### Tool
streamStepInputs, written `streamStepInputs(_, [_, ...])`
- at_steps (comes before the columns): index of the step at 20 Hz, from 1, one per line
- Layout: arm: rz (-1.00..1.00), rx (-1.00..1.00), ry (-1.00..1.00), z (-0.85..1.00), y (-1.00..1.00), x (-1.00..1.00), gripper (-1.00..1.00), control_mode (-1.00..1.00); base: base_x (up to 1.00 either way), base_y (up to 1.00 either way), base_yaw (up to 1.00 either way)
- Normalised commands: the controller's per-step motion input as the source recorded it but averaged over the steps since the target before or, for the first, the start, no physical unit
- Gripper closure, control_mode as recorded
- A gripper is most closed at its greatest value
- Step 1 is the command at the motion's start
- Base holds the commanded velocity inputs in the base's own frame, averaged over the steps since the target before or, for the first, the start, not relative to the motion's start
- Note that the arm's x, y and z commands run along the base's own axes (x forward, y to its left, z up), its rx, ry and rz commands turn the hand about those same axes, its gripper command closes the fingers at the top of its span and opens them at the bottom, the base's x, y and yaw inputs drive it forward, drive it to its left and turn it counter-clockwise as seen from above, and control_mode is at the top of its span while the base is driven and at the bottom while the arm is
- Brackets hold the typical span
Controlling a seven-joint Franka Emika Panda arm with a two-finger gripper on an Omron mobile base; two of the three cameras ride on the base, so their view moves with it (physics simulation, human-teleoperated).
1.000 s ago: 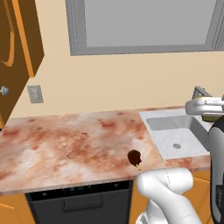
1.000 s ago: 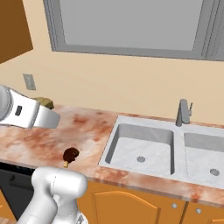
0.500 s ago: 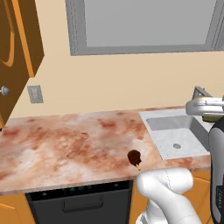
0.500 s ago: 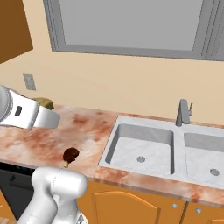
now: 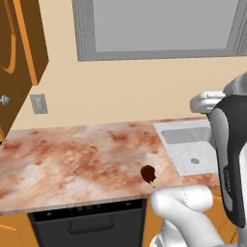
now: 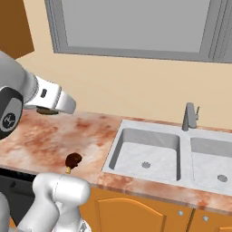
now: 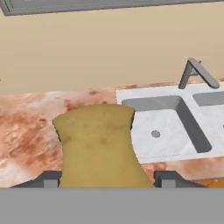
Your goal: Open the cabinet. Pick the sponge and place it next to the sink. Then close the cabinet.
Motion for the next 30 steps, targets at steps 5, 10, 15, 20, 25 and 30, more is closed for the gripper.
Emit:
streamStepInputs(5, [0.20, 0.00, 0.07, -0.06, -0.07, 0.58, 1.00, -1.00, 0.00, 0.00, 0.00])
streamStepInputs(10, [0.02, -0.06, 0.12, -0.70, 0.09, 0.21, 1.00, -1.00, 0.00, 0.00, 0.00])
streamStepInputs(15, [0.00, -0.10, 0.16, -0.70, 0.12, 0.16, 1.00, -1.00, 0.00, 0.00, 0.00])
streamStepInputs(20, [0.00, 0.01, 0.06, -0.37, 0.07, 0.36, 1.00, -1.00, 0.00, 0.00, 0.00])
streamStepInputs(25, [0.00, 0.08, 0.04, -0.11, 0.04, 0.55, 1.00, -1.00, 0.00, 0.00, 0.00])
streamStepInputs(30, [-0.01, 0.00, 0.06, -0.02, 0.02, 0.66, 1.00, -1.00, 0.00, 0.00, 0.00])
